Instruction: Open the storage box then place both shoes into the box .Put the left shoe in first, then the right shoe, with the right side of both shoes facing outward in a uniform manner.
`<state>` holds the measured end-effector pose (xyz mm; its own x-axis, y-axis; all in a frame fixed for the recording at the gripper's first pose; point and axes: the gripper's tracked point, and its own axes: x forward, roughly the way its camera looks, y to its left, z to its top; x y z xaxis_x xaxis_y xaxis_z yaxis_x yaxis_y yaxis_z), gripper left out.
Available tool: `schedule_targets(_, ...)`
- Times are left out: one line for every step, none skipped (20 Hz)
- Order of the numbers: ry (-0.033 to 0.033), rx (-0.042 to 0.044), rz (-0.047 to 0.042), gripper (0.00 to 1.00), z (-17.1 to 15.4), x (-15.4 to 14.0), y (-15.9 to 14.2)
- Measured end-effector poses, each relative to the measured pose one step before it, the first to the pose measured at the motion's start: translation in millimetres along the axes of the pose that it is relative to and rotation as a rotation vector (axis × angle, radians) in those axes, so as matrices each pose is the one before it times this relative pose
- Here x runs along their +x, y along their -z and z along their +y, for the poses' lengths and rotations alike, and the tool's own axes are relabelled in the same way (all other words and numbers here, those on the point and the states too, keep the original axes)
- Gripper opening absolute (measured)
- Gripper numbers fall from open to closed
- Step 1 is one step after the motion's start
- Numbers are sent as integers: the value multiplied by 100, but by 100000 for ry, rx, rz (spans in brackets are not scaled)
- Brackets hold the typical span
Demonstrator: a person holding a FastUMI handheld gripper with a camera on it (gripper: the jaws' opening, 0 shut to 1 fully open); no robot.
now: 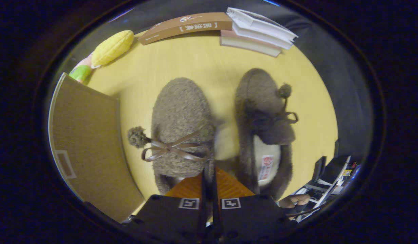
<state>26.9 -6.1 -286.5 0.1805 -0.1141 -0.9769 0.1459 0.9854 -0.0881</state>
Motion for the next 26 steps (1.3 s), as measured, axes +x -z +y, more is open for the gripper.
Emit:
schedule_targets(-949, 33, 239, 11, 25, -11, 26)
schedule_targets(-850, -215, -567, 11, -175, 308, -51)
schedule_targets(-1217, -1441, 487, 11, 137, -170, -153)
schedule_targets(-542, -1776, -349, 11, 125, 298, 154)
schedule_targets(-316, -1031, 151, 11, 1, 122, -1)
schedule_targets(-36, -5, -38, 11, -9, -27, 40)
schedule_targets(-229, -387, 286, 11, -43, 35, 15)
schedule_targets(-272, -419, 88, 11, 23, 61, -93)
schedule_targets(116, -11, 261, 11, -32, -65, -39)
schedule_targets(229, -146, 352, 11, 10, 72, 45)
schedule_targets(527, -1024, -20, 11, -10, -45, -116)
schedule_targets(571, -1033, 190, 10, 0, -612, -81)
schedule_targets(975, -1515, -504, 9, -7, 565, -89)
schedule_targets(1529, 49, -81, 7, -37, -155, 129)
schedule_targets(1151, 212, -225, 6, 49, -55, 55)
schedule_targets(774, 1017, -329, 6, 83, -74, 51)
schedule_targets(-236, 866, -201, 6, 190, -267, 95)
schedule_targets(-379, 978, -359, 6, 268, -318, 33)
schedule_targets(246, 1388, -482, 6, 160, -383, -59)
schedule_targets(1066, 1106, -1105, 6, 123, -388, -18)
schedule_targets(1423, 60, -1166, 6, 214, -487, -126)
schedule_targets(2091, -1044, -901, 6, 219, -489, -7)
schedule_targets(2876, -2175, -899, 6, 84, -571, -164)
schedule_targets(3278, -2454, -707, 6, -10, -581, -101)
schedule_targets(3373, -2389, -452, 6, -143, -796, -90)
schedule_targets(3020, -1707, -1075, 6, -186, -771, -241)
